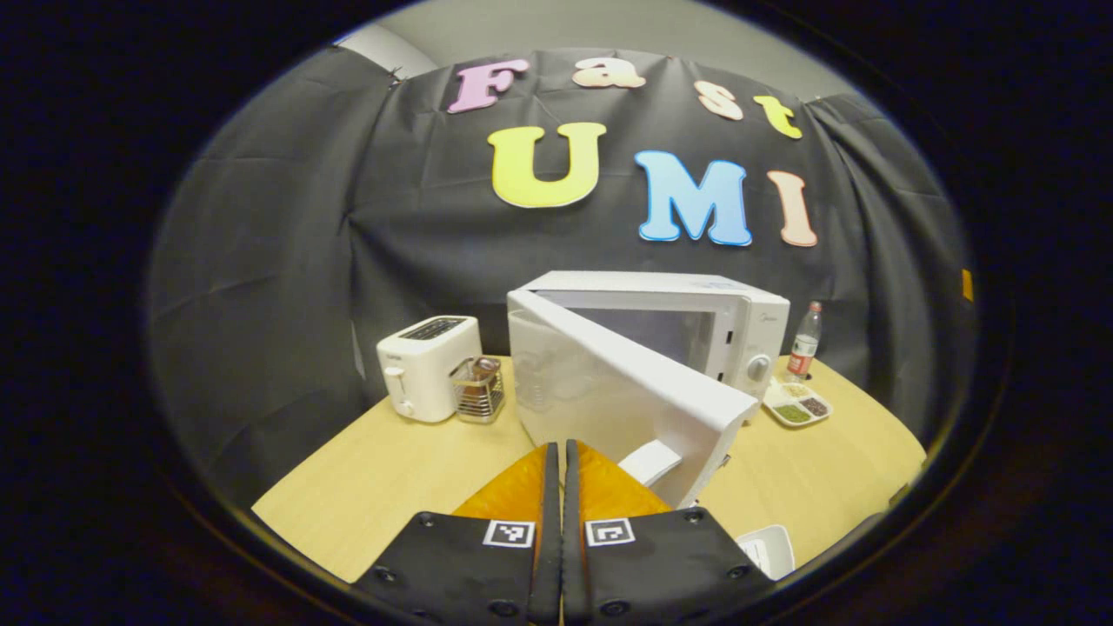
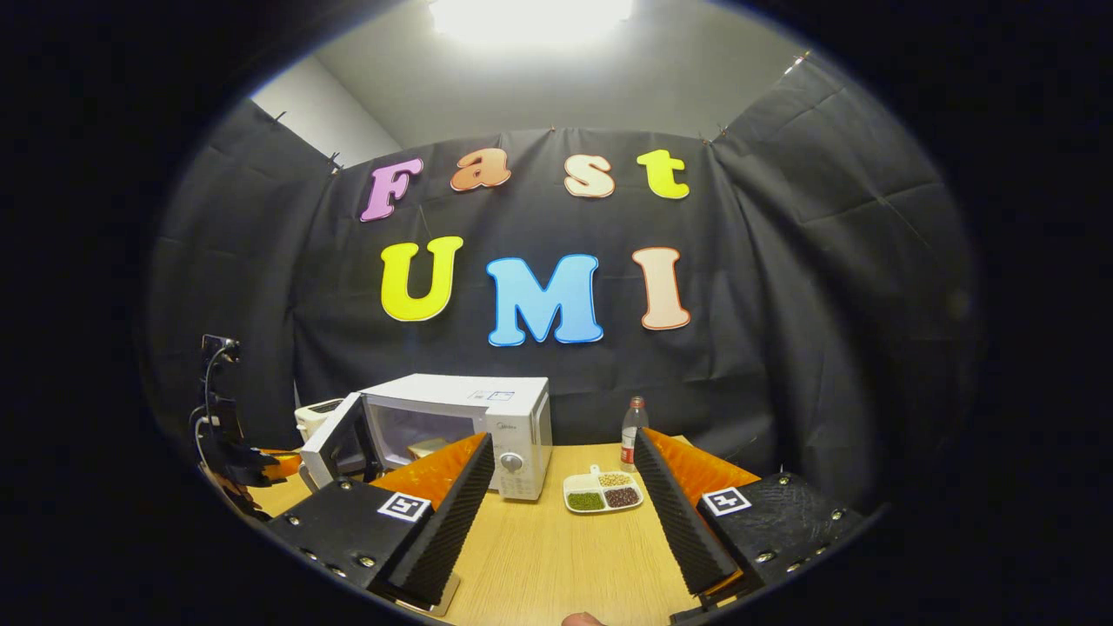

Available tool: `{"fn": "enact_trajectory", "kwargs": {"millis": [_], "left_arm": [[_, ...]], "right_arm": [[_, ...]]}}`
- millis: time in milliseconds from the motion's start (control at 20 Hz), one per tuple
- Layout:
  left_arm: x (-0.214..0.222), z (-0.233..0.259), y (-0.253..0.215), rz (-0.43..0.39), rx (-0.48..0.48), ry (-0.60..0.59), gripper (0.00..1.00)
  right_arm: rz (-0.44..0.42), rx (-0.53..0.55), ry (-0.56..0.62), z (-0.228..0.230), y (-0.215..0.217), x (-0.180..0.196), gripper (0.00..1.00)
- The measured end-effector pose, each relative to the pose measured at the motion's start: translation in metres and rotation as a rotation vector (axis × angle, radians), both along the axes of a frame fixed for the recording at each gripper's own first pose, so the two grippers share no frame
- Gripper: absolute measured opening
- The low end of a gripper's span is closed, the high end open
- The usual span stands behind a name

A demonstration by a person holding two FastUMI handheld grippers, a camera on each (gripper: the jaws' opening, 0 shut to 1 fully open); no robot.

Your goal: Open the microwave oven with the left hand, put the food in, and close the microwave oven.

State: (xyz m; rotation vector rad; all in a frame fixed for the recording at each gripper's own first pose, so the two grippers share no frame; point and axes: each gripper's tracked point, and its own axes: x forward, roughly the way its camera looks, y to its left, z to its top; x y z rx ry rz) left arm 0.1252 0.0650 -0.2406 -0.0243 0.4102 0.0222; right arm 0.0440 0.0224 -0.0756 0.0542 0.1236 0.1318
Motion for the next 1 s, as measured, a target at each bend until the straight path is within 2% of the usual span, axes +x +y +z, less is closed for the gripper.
{"fn": "enact_trajectory", "kwargs": {"millis": [150,200,450,550,700,1000], "left_arm": [[0.017,-0.004,-0.028,-0.091,-0.029,0.019,0.10],[0.023,-0.007,-0.035,-0.117,-0.034,0.022,0.07],[0.060,-0.011,-0.064,-0.228,-0.035,0.022,0.07],[0.076,-0.013,-0.073,-0.254,-0.032,0.017,0.07],[0.097,-0.014,-0.088,-0.300,-0.073,0.018,0.08],[0.144,-0.011,-0.110,-0.361,-0.093,-0.013,0.08]], "right_arm": [[-0.021,0.018,0.009,-0.002,0.005,0.009,0.98],[-0.028,0.017,0.014,-0.004,0.006,0.011,0.98],[-0.069,-0.015,0.014,-0.008,0.007,0.020,0.98],[-0.091,-0.018,0.025,-0.012,0.007,0.025,1.00],[-0.121,-0.023,0.027,-0.010,0.008,0.031,0.98],[-0.165,-0.047,0.044,-0.017,0.010,0.043,0.98]]}}
